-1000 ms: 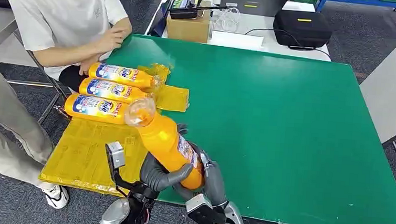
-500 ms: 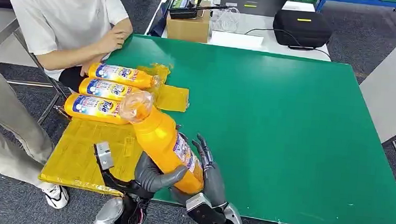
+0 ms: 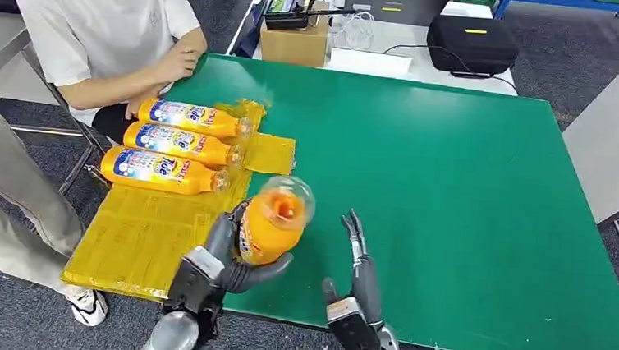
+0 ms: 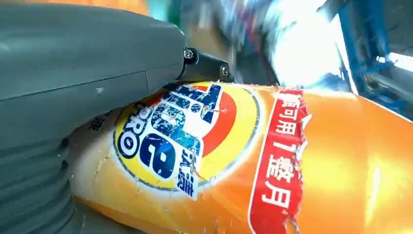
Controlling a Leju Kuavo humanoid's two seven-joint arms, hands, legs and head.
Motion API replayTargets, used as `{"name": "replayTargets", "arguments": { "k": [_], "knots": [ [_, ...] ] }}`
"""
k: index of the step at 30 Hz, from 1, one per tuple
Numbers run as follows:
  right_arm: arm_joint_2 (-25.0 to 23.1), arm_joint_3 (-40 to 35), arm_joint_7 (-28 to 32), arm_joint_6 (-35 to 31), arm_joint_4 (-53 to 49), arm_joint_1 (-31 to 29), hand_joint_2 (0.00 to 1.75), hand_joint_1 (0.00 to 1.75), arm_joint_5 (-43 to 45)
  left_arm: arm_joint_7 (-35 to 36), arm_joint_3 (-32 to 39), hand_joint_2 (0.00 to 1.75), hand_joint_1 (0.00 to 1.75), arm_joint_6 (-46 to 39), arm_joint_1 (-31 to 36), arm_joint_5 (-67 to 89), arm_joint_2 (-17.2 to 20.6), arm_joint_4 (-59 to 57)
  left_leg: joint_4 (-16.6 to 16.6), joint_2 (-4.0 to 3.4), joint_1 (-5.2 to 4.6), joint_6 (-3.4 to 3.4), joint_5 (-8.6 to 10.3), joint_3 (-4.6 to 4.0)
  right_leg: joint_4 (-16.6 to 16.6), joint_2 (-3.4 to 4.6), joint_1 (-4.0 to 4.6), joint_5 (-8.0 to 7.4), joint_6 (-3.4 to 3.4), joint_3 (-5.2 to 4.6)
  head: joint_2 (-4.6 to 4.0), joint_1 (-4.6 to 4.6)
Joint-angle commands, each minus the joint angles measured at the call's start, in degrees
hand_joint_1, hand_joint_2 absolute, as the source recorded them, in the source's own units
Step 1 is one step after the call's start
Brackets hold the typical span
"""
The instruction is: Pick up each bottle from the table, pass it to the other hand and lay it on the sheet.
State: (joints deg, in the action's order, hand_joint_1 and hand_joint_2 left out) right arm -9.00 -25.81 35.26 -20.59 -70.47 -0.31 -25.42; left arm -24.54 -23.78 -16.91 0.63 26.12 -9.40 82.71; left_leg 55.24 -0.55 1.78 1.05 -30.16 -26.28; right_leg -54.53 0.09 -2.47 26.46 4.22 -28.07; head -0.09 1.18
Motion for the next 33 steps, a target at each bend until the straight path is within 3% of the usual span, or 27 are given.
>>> {"name": "replayTargets", "arguments": {
  "k": [1,13,24,25,26,33],
  "knots": [
    [0.79,9.26,0.86,-0.52,-3.78,2.09,0.0,0.0,0.02,3.08,10.86,1.75,1.75,-7.18,2.11,14.52,4.67,-10.83,-0.25,0.06,0.02,-0.15,0.07,0.23,0.22,-0.02,0.08,-0.06,-0.33,0.22,0.0,0.0],
    [0.07,10.19,3.07,0.65,-0.75,1.84,0.0,0.0,1.69,11.69,15.22,1.75,1.75,-2.66,3.62,36.06,13.43,-22.06,-0.09,-0.06,0.01,-0.07,0.02,0.08,0.05,0.03,0.04,-0.01,-0.17,0.06,0.0,0.0],
    [-0.3,8.68,4.23,1.94,2.42,-0.65,0.0,0.0,2.15,9.65,14.24,1.75,1.75,-2.58,9.65,38.41,13.66,-35.41,-0.19,-0.04,0.05,-0.12,0.11,0.31,0.12,0.07,0.09,-0.11,-0.3,0.33,0.0,0.0],
    [-0.32,8.59,4.3,2.13,2.59,-0.78,0.0,0.0,2.32,9.16,14.05,1.75,1.73,-1.9,9.96,38.0,13.5,-35.76,-0.17,-0.02,0.02,-0.09,0.11,0.35,0.09,0.05,0.05,-0.09,-0.25,0.39,0.0,0.02],
    [-0.28,8.54,4.35,2.27,2.68,-0.84,0.0,0.0,2.43,9.0,14.08,1.75,1.38,-1.43,10.06,37.5,13.33,-35.85,-0.19,0.0,0.05,-0.11,0.16,0.33,0.12,0.05,0.09,-0.15,-0.32,0.37,0.0,0.0],
    [-0.25,8.56,4.35,2.27,2.7,-0.8,0.0,0.0,2.45,9.01,13.96,1.75,1.38,-1.38,10.04,37.54,13.12,-35.87,-0.13,0.09,0.02,-0.02,0.28,0.55,0.04,-0.12,0.05,-0.12,-0.23,0.73,0.0,0.0]
  ]
}}
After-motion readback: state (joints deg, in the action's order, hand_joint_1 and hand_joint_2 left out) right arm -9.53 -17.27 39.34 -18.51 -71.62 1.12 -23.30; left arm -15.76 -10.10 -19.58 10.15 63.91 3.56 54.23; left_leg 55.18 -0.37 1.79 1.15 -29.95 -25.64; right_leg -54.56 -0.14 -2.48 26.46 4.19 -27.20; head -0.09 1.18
